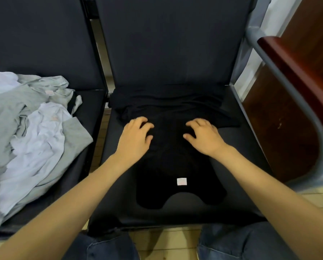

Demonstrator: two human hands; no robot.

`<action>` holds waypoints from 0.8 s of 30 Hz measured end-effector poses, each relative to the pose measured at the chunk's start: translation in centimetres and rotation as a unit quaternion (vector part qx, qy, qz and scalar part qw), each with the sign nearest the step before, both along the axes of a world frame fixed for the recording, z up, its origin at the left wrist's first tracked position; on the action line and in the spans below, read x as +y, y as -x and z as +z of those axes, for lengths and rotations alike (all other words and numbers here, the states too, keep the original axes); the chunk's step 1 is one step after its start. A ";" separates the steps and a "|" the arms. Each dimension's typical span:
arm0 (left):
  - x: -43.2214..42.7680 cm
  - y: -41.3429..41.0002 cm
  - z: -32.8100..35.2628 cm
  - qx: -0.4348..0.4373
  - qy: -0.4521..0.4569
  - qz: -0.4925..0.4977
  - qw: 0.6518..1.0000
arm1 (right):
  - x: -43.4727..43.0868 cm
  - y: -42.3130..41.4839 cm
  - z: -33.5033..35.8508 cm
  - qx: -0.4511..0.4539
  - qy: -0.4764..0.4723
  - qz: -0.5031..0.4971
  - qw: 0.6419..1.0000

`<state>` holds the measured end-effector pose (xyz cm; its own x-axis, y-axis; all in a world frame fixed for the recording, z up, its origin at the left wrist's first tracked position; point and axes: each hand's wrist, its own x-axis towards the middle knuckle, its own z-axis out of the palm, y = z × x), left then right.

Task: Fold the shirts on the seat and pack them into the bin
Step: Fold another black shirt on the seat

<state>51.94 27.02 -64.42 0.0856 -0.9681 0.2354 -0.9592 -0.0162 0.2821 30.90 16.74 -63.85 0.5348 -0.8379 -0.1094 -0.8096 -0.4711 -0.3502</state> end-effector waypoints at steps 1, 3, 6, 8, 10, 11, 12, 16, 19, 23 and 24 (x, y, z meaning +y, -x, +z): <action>1.7 0.7 -0.2 0.010 0.000 -0.006 1.000 | 1.7 0.7 0.1 0.011 -0.007 0.017 1.000; 5.0 2.3 -0.5 0.018 -0.061 -0.023 0.998 | 5.2 2.2 0.0 0.053 -0.028 0.042 0.997; 9.5 4.1 -2.0 -0.045 -0.227 -0.040 0.972 | 9.4 4.3 -1.1 0.141 -0.064 0.073 0.985; 11.0 4.6 -2.9 -0.052 -0.260 -0.025 0.964 | 10.7 5.0 -2.0 0.175 -0.073 0.081 0.978; 11.3 4.8 -3.0 -0.058 -0.270 -0.020 0.961 | 11.0 5.1 -2.2 0.179 -0.080 0.069 0.978; 11.2 4.8 -2.8 -0.066 -0.272 -0.019 0.960 | 11.2 5.0 -2.1 0.177 -0.085 0.063 0.979; 11.1 4.8 -2.7 -0.073 -0.267 -0.018 0.961 | 11.4 4.8 -1.8 0.170 -0.088 0.063 0.980; 13.5 5.7 -1.3 0.014 -0.172 0.021 0.985 | 13.3 5.3 -0.4 0.049 -0.030 0.039 0.998; 15.8 5.7 -0.4 0.078 -0.102 0.011 0.992 | 14.9 7.2 1.2 -0.039 -0.008 0.021 0.999; 17.2 4.9 -0.2 0.044 -0.189 -0.076 0.978 | 16.8 9.4 1.8 0.077 -0.099 0.090 0.988; 17.4 5.0 -0.3 0.049 -0.184 -0.069 0.979 | 17.0 9.8 1.6 0.082 -0.094 0.081 0.989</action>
